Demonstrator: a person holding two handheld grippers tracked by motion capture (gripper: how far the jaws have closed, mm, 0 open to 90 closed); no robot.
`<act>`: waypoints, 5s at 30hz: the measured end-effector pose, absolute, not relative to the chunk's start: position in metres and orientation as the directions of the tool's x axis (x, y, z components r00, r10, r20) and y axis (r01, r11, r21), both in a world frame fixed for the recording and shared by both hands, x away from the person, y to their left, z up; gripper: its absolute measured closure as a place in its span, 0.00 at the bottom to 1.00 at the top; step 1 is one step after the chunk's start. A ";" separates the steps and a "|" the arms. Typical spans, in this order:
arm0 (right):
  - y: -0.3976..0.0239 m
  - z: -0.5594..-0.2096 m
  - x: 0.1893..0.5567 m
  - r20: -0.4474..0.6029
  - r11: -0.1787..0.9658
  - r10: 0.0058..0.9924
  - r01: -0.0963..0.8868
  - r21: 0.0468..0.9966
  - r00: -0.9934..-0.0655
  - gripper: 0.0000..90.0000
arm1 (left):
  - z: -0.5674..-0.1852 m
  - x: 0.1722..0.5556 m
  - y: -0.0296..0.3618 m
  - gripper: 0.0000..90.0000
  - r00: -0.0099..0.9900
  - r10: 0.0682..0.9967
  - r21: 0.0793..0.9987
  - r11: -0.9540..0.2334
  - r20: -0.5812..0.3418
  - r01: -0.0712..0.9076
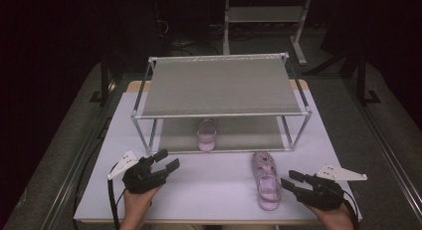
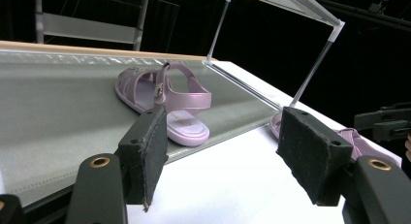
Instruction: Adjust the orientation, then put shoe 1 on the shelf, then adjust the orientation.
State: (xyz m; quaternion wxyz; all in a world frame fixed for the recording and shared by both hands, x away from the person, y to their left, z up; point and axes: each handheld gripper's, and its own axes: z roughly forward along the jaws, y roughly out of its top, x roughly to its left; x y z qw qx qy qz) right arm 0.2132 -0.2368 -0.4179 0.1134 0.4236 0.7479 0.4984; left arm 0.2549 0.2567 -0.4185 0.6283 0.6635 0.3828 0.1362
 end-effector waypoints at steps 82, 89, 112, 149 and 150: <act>-0.229 -0.419 0.218 0.565 -0.085 0.653 0.693 0.716 -0.504 0.91 | -0.418 0.256 0.269 0.34 0.632 0.700 0.929 0.129 -0.333 0.347; -0.225 -0.418 0.220 0.567 -0.087 0.654 0.696 0.713 -0.500 0.91 | -0.417 0.256 0.270 0.33 0.629 0.702 0.929 0.131 -0.333 0.345; -0.200 -0.411 0.240 0.542 -0.100 0.685 0.675 0.731 -0.486 0.91 | -0.417 0.248 0.282 0.31 0.614 0.704 0.920 0.150 -0.357 0.363; -0.166 -0.402 0.272 0.512 -0.119 0.697 0.623 0.773 -0.502 0.91 | -0.414 0.246 0.287 0.30 0.622 0.705 0.926 0.139 -0.341 0.350; -0.166 -0.402 0.272 0.512 -0.119 0.699 0.625 0.771 -0.499 0.91 | -0.414 0.246 0.286 0.30 0.624 0.704 0.927 0.138 -0.340 0.349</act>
